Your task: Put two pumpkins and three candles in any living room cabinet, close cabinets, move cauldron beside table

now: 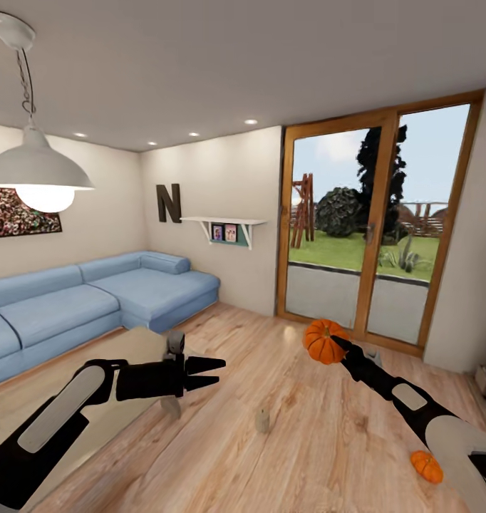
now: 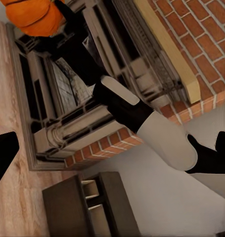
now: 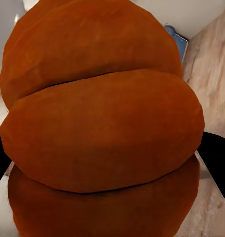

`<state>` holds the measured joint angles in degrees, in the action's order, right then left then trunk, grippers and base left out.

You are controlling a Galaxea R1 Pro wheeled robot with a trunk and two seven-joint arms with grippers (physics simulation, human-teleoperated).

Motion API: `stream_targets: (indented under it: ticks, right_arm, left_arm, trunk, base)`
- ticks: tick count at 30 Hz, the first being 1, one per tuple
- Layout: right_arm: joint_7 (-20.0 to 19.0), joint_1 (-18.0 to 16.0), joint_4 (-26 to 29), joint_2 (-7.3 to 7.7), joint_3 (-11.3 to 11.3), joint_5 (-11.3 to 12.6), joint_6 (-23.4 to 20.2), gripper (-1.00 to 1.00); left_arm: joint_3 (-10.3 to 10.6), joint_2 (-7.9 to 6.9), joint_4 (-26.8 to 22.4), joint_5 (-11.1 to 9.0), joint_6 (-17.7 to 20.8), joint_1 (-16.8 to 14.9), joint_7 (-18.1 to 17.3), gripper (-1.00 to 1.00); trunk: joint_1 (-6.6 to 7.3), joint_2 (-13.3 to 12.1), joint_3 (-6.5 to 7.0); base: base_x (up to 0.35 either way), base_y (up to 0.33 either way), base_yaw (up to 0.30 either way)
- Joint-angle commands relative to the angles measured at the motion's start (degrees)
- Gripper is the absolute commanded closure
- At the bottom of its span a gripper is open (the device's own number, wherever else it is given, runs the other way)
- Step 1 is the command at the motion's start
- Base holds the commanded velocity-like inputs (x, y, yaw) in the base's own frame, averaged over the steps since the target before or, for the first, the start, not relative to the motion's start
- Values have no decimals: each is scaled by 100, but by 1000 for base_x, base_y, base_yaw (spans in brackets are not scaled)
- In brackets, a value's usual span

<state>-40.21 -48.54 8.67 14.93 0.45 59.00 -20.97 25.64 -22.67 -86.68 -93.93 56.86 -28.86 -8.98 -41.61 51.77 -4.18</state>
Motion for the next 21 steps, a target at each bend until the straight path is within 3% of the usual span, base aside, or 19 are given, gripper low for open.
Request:
stream_targets:
  ticks: [1, 9, 15, 16, 21]
  right_arm:
    - [5, -6, 3, 1, -37, 75, -62, 100]
    - [21, -6, 3, 0, -45, 77, -85, 100]
    - [205, -6, 16, -19, -58, 80, -151, 100]
    - [428, -6, 22, -17, -61, 129, -167, 100]
    - [767, -6, 36, -9, -52, 495, -193, 100]
  left_arm:
    - [7, -5, 2, 51, 1, -6, -60, -100]
    - [4, -4, 2, 51, 1, -8, -60, -100]
    - [-9, -4, 2, 51, 1, -7, -62, -100]
    - [-8, -3, 2, 51, 1, -8, -61, -100]
    - [-13, -4, 8, 51, -1, -8, -65, -100]
  trunk:
    - [-1, 8, -9]
    - [-1, 8, -20]
    - [-1, 8, -50]
    - [-1, 8, -57]
    - [-1, 8, -101]
  base:
    - [0, 0, -288]
    - [0, 0, -276]
    - [0, 44, -151]
    - [0, 74, -42]
    - [0, 77, -16]
